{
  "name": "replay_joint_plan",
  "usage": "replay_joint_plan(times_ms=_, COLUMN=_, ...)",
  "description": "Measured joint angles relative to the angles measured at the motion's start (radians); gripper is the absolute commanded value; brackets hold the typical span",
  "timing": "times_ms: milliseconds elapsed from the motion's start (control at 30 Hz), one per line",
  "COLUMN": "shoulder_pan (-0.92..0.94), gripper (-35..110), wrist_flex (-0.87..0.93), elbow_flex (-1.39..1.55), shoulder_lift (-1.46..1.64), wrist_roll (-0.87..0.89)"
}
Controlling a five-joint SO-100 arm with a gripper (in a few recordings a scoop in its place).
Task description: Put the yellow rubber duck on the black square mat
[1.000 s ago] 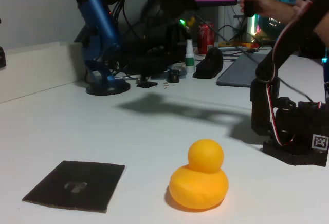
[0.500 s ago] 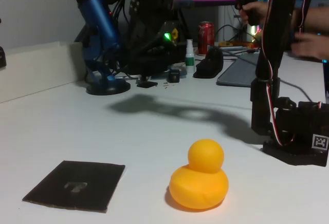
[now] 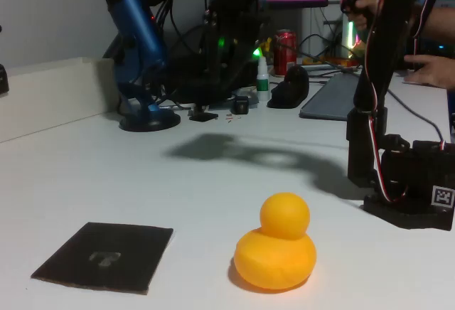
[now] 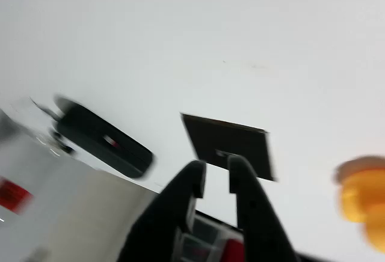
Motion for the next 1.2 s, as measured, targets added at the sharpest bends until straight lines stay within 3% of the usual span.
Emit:
replay_joint_plan(times_ms=267, shoulder_pan=-0.046, gripper=4, wrist_flex=0.109, elbow_flex=0.0, shoulder_lift=0.044, wrist_roll=-0.101)
replay_joint_plan(times_ms=733, shoulder_pan=-0.661, gripper=4, wrist_flex=0.146, elbow_flex=0.0, shoulder_lift=0.044, wrist_roll=-0.101)
replay_joint_plan(times_ms=1200, shoulder_pan=-0.713, gripper=4, wrist_flex=0.146, elbow_flex=0.02, shoulder_lift=0.044, wrist_roll=-0.109)
